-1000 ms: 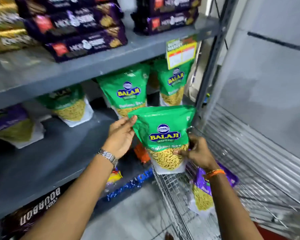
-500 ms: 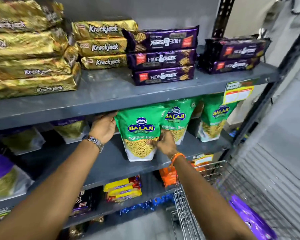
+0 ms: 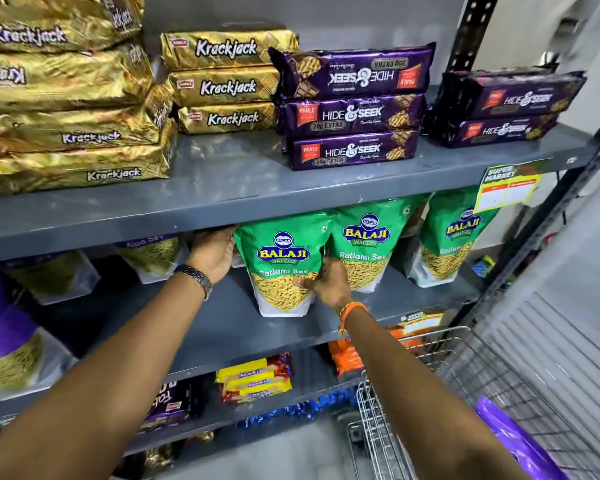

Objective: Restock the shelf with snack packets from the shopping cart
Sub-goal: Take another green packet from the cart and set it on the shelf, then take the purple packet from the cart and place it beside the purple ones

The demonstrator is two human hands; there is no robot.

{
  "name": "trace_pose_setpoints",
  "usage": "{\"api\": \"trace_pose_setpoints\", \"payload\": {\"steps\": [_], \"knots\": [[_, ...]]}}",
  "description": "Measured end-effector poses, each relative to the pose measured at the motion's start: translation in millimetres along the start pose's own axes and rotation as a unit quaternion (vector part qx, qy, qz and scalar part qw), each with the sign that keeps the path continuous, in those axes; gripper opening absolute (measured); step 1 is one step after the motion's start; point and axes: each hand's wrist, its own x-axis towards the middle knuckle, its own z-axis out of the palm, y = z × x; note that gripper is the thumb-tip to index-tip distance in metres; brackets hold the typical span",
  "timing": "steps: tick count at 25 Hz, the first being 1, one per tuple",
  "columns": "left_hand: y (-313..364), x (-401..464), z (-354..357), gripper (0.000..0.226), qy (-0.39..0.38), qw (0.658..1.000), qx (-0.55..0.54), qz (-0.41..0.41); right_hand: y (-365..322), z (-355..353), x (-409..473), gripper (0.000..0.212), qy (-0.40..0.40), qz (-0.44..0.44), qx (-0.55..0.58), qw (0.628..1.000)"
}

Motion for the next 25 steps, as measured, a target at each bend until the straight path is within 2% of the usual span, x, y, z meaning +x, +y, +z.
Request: {"api": "trace_pose_setpoints", "payload": {"steps": [1,2,3,5,6,7,9,11,16,18,21,25], "knots": [[-1.2,-1.8,-3.0,0.042,-0.003,1.000,-0.005,0.021,2.4,-1.2,2.9,0.055,-0.004,0.007,0.004,1.000],[-4.5,-1.4,-6.4,0.045,-0.001,0.999,-0.011,0.045,3.3,-3.9,1.5,0.061,-0.009,0.012,0.032,0.999],[-7.5,-2.6,-9.7,0.046,0.013,0.998,-0.016,0.062,4.3,-6.3,-0.2,0.059,-0.014,0.023,0.066,0.997],[-15.9,-7.3,-17.6,0.028,0.073,0.995,0.026,0.059,5.2,-18.0,-8.0,0.050,0.005,0.050,0.145,0.988],[-24.1,-8.5,-22.5,0.028,0.112,0.992,0.034,0.053,4.6,-26.0,-16.2,0.047,0.012,0.059,0.181,0.982],[-32.5,-13.2,-26.8,0.037,0.155,0.986,0.035,0.043,7.7,-34.1,-23.2,0.048,0.029,0.057,0.196,0.979],[-50.1,-32.5,-24.8,0.048,0.211,0.976,0.037,0.034,15.7,-52.8,-45.8,0.066,0.050,0.036,0.203,0.977],[-71.1,-58.9,-11.5,0.047,0.209,0.977,0.030,0.028,23.3,-72.6,-71.5,0.076,0.063,0.036,0.247,0.966],[-138.0,-117.5,35.2,0.038,0.052,0.997,0.049,-0.036,71.8,-129.3,-135.8,0.081,0.134,0.023,0.238,0.962],[-174.0,-129.3,58.7,0.039,-0.017,0.994,0.076,-0.076,100.9,-157.8,-167.0,0.064,0.184,0.040,0.234,0.954],[-225.4,-145.1,96.8,0.039,-0.100,0.978,0.138,-0.121,145.9,-200.2,-220.0,0.059,0.272,0.074,0.258,0.924],[-303.1,-161.8,132.5,0.036,-0.197,0.933,0.240,-0.184,212.4,-241.4,-279.4,0.083,0.381,0.115,0.304,0.866]]}}
